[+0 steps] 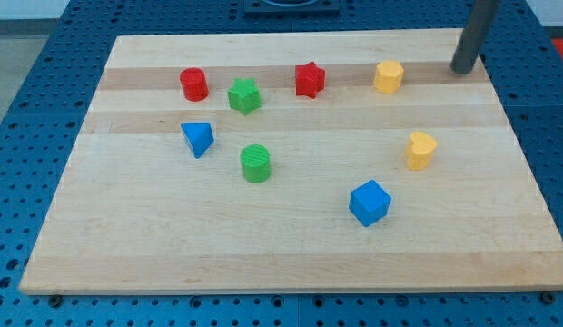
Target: Push the yellow hexagon towards the yellow heart
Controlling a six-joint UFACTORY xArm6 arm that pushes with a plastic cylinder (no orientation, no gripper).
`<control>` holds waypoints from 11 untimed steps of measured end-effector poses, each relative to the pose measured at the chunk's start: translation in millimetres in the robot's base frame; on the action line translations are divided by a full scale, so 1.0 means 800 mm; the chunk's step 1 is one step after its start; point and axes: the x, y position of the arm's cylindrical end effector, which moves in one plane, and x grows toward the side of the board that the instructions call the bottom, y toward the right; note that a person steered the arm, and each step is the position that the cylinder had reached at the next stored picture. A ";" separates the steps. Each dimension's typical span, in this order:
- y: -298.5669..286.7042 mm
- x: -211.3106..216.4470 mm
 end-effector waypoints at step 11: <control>-0.118 0.033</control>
